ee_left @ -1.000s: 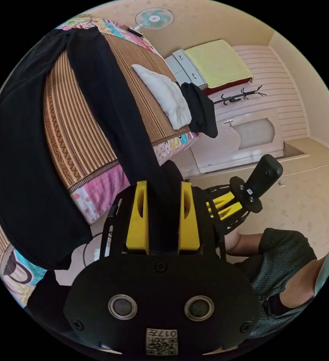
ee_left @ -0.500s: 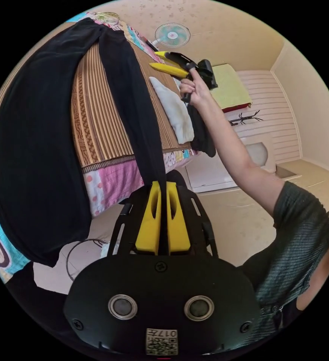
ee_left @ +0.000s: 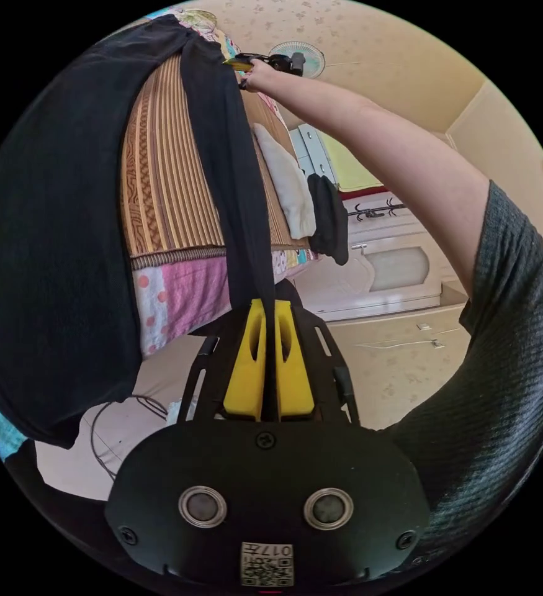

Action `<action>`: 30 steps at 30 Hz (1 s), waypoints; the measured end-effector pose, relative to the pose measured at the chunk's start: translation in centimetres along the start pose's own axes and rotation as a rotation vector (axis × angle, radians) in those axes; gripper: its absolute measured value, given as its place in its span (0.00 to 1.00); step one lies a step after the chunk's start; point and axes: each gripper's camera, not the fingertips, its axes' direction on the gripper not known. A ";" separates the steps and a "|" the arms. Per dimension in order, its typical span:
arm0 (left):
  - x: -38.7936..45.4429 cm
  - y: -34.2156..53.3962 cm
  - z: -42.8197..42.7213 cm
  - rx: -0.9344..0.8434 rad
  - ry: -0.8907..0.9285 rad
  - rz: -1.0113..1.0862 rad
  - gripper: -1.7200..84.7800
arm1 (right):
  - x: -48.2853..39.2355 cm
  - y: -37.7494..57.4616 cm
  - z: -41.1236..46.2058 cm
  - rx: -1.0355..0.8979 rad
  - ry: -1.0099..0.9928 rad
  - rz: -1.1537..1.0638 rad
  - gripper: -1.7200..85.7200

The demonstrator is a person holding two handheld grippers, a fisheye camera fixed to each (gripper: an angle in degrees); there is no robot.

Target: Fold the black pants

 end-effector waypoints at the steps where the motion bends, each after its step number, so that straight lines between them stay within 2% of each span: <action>1: 0.1 0.3 -0.5 0.014 0.003 0.007 0.01 | -3.8 -0.2 -1.3 0.054 0.115 -0.107 0.05; 4: -0.1 1.5 -2.7 0.056 0.030 0.012 0.01 | -12.3 -0.5 -4.1 0.164 0.234 -0.292 0.04; 8: -1.0 4.6 -7.0 0.131 -0.060 -0.050 0.01 | -19.6 -1.5 -5.8 0.203 0.109 -0.331 0.04; 11: -2.3 7.0 -10.3 0.203 -0.106 -0.132 0.01 | -22.1 -2.5 -5.0 0.165 -0.140 -0.240 0.04; 13: -3.4 8.1 -11.7 0.220 -0.130 -0.184 0.01 | -21.5 -2.6 -3.4 0.059 -0.349 -0.085 0.04; 17: -5.6 9.7 -14.0 0.251 -0.113 -0.258 0.01 | -18.9 1.7 -4.0 0.079 -0.622 -0.067 0.05; 19: -5.7 9.8 -14.5 0.246 -0.120 -0.252 0.01 | -17.0 7.4 -6.0 0.055 -0.702 -0.177 0.06; 24: -5.3 9.3 -14.5 0.200 -0.158 -0.204 0.01 | -12.1 24.4 -11.1 0.005 -0.730 -0.397 0.08; 26: -4.9 9.0 -14.5 0.184 -0.180 -0.179 0.01 | -10.2 31.1 -11.9 -0.012 -0.737 -0.384 0.09; 30: -4.6 8.6 -13.8 0.096 -0.264 -0.157 0.02 | -7.5 43.3 -10.9 -0.104 -0.813 -0.164 0.13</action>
